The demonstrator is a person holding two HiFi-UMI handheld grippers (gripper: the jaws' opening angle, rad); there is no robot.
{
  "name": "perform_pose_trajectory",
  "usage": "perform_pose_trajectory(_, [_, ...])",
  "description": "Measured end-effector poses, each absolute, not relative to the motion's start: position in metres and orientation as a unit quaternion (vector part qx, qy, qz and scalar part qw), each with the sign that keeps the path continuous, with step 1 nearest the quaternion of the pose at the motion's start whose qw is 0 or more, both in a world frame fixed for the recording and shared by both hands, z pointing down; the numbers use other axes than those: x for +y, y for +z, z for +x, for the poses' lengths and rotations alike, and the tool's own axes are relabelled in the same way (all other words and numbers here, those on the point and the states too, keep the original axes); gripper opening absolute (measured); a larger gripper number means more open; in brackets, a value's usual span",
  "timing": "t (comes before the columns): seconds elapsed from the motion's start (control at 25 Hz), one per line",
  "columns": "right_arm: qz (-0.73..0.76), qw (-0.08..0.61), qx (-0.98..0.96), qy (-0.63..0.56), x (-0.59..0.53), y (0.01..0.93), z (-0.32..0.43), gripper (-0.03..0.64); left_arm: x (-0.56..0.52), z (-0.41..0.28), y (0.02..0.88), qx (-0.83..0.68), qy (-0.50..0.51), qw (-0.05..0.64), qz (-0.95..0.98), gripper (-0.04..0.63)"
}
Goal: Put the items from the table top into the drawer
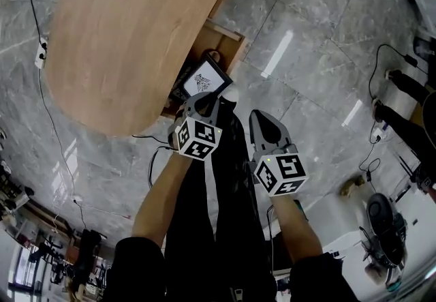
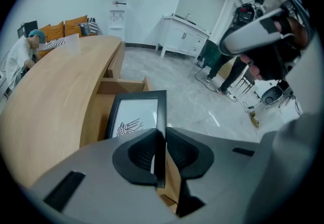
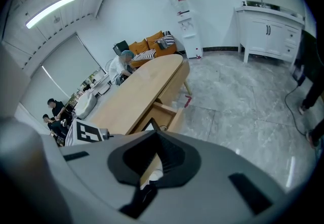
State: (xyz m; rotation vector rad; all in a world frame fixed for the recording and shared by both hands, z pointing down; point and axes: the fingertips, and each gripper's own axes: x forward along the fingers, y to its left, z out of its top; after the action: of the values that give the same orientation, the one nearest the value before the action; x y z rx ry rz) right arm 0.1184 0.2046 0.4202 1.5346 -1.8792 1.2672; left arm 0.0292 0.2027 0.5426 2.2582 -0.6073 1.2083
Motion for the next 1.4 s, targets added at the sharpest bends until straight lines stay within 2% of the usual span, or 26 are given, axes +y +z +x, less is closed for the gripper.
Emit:
perform_pose_trajectory(0.32, [0.536,0.206,-0.681,0.454,0.198,0.422,0.11,0.009,0.187,0.01,0.57,-0.261,0.466,0.28,0.798,0.072])
perform_pose_trajectory(1.08, [0.521,0.218,-0.682,0.465,0.204,0.429,0.106,0.009,0.186,-0.005,0.618,-0.261,0.525,0.294,0.755,0.076])
perform_pose_trajectory(1.4, [0.522,0.216,-0.678,0.471,0.206,0.434,0.104,0.009,0.194,0.0,0.607,-0.262,0.49,0.296,0.777,0.101])
